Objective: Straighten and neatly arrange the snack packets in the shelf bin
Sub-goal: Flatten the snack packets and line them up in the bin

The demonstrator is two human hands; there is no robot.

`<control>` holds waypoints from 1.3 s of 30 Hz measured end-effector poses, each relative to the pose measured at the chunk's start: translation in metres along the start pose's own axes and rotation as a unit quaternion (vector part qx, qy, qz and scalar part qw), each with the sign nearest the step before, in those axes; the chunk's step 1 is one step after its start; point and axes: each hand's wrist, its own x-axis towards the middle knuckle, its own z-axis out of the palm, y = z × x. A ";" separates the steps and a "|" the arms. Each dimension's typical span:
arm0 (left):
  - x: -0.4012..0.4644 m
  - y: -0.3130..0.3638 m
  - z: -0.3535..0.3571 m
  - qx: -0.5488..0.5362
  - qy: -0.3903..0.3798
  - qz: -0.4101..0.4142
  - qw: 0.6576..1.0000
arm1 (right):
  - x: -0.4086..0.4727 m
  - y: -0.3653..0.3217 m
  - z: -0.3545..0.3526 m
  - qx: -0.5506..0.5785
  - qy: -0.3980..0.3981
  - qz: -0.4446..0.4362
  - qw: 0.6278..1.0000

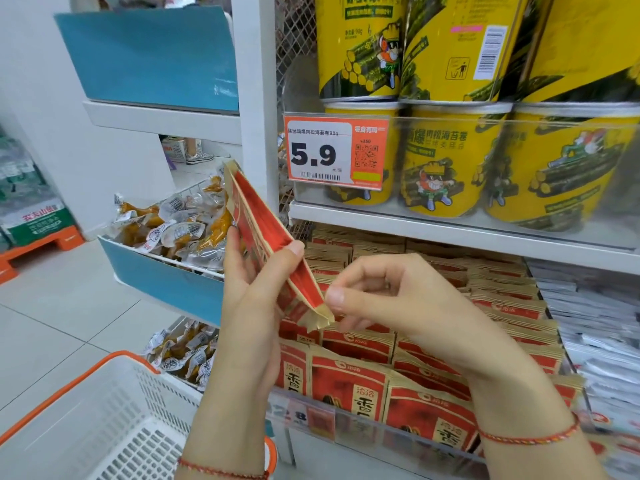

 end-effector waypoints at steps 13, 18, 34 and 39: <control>0.000 -0.004 0.003 0.023 0.026 0.040 0.999 | 0.005 0.009 0.001 -0.014 0.021 -0.010 1.000; -0.002 -0.003 0.007 0.048 0.080 0.052 0.994 | 0.006 0.009 0.003 -0.019 0.043 -0.013 0.999; -0.011 0.012 0.006 -0.009 -0.046 0.059 0.997 | 0.013 0.015 0.005 0.049 0.106 0.067 0.991; -0.011 0.010 0.002 0.116 0.010 0.114 0.987 | 0.012 0.022 0.008 -0.168 0.180 0.022 0.969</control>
